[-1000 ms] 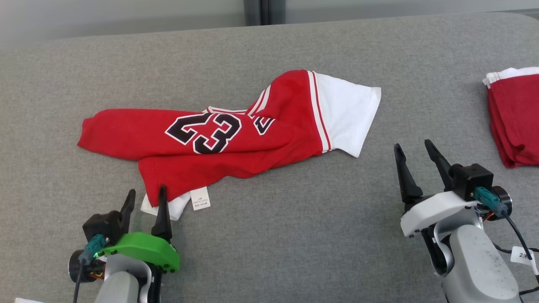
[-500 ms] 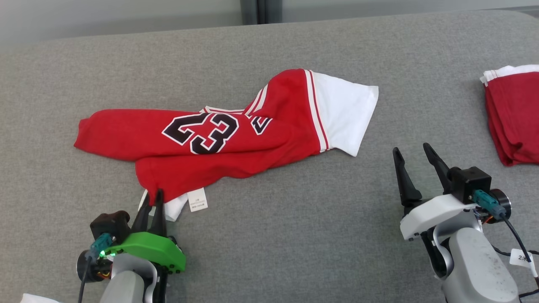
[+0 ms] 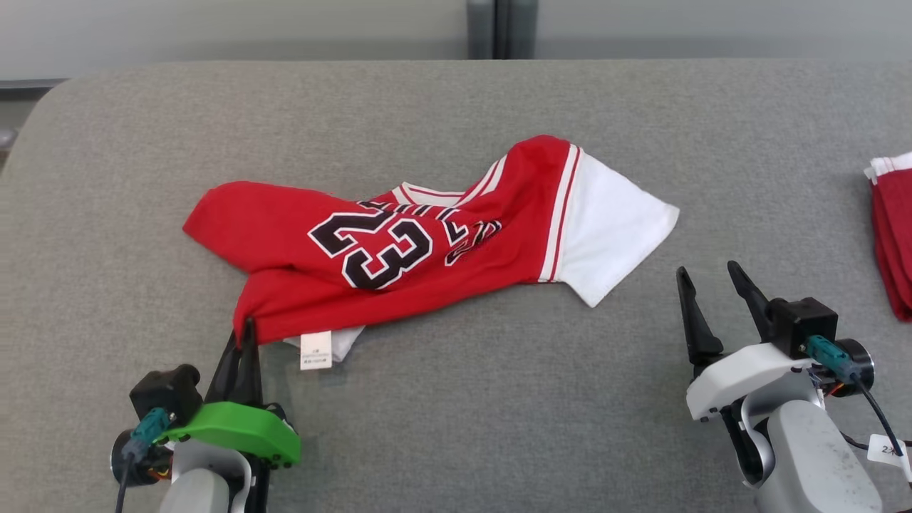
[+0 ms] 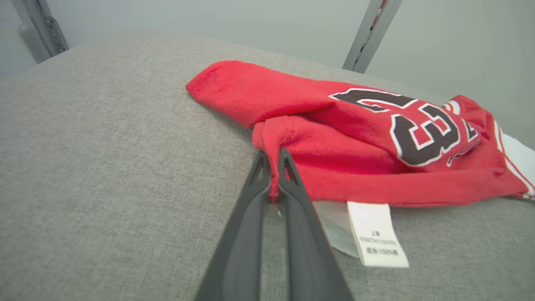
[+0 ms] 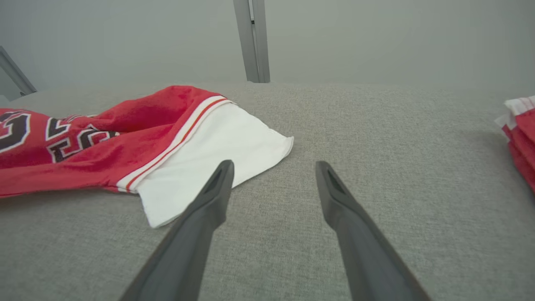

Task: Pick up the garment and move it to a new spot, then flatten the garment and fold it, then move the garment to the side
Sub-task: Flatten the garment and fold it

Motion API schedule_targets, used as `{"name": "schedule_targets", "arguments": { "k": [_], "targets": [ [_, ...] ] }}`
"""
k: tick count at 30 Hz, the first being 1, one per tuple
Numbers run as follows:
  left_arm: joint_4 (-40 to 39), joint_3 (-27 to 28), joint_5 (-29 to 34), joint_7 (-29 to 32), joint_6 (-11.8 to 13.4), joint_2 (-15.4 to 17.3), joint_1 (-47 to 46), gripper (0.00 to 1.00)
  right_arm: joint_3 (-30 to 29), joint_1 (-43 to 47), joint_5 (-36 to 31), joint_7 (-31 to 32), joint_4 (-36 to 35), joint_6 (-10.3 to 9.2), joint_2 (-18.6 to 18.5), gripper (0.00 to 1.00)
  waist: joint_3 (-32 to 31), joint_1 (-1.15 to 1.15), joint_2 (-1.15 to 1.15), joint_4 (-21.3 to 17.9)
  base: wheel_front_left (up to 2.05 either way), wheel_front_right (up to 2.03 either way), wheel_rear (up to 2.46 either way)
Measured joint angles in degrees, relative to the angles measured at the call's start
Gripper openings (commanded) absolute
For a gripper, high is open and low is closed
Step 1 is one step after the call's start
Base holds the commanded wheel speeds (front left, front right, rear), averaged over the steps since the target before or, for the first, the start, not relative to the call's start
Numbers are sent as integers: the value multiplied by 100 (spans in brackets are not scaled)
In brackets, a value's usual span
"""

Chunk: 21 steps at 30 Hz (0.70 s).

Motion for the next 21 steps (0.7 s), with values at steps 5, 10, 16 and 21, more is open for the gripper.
{"name": "schedule_targets", "arguments": {
  "k": [5,10,16,21],
  "targets": [
    [111,175,97,0,0,-5,216,0,-12,-57,-192,0,94,0,0,100,-65,0,0,293,0,0,0],
    [260,123,91,1,0,-22,261,100,-109,-375,-660,0,477,0,2,100,-22,0,0,547,0,0,0],
    [232,-186,-121,0,0,-31,144,100,-576,-962,-1339,0,1226,0,2,100,219,0,0,740,0,0,0],
    [120,-378,-183,0,0,-27,68,100,-720,-1422,-1673,0,1833,0,5,100,438,0,0,833,0,0,0]
  ]
}}
